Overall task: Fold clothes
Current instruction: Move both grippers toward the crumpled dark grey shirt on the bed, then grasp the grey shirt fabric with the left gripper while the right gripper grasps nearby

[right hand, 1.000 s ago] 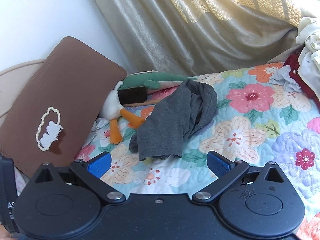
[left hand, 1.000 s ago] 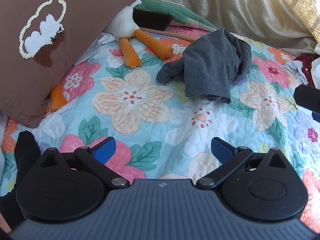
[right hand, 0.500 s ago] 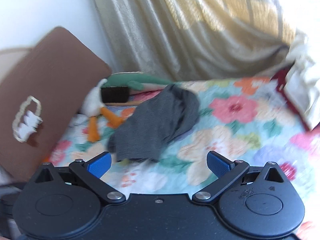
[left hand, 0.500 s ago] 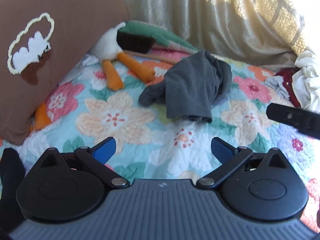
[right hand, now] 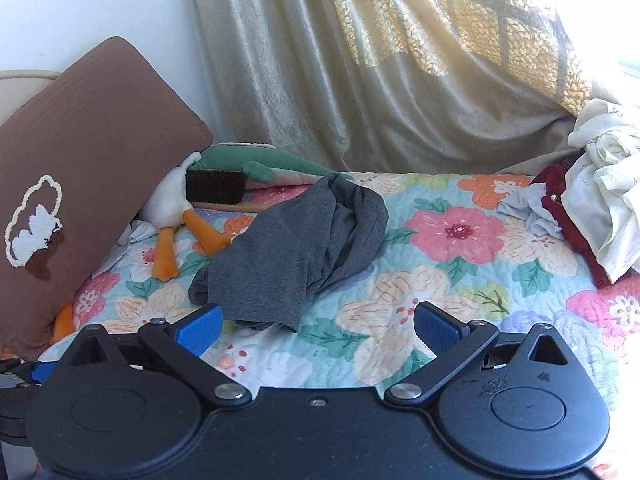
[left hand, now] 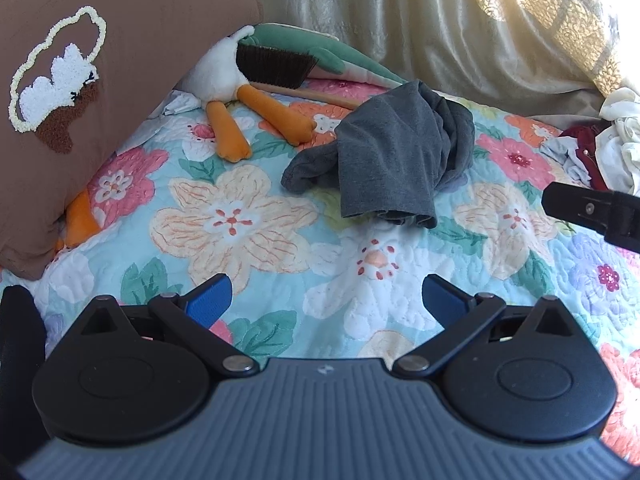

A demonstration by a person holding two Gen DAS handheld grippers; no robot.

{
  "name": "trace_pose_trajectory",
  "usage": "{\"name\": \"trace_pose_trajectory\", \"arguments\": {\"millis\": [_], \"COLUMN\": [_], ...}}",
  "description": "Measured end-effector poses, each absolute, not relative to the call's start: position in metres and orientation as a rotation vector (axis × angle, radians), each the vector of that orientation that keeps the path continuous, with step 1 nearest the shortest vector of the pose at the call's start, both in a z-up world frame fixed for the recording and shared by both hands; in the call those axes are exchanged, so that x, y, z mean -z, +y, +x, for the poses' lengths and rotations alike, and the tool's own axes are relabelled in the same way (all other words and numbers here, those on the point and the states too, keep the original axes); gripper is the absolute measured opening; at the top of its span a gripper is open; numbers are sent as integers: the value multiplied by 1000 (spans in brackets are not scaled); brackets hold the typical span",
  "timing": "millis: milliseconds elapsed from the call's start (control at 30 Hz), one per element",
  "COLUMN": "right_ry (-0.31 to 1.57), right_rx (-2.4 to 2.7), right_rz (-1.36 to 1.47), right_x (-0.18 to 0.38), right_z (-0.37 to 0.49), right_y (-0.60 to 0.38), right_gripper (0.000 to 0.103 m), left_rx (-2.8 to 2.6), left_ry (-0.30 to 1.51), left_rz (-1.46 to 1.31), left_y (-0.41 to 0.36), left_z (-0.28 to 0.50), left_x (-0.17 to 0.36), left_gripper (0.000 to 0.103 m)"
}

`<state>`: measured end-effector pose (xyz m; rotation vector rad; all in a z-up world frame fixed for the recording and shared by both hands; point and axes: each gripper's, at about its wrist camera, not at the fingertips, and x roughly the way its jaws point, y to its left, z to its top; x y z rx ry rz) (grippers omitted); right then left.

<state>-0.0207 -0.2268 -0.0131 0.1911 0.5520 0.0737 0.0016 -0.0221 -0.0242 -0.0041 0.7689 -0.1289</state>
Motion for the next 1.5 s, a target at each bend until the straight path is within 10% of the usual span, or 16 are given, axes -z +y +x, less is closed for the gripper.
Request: {"name": "trace_pose_trajectory", "arguments": {"millis": [900, 1500], "right_ry": [554, 675], "right_rx": [-103, -156], "right_rz": [126, 474], "right_x": [20, 77], "right_z": [9, 162], "right_y": [-219, -271], "right_gripper": [103, 103], "left_rx": [121, 272], "left_ry": [783, 756], "left_rz": [38, -207], "left_y": [-24, -17], "left_z": [21, 167], "left_x": [37, 67], "left_gripper": [102, 102]}}
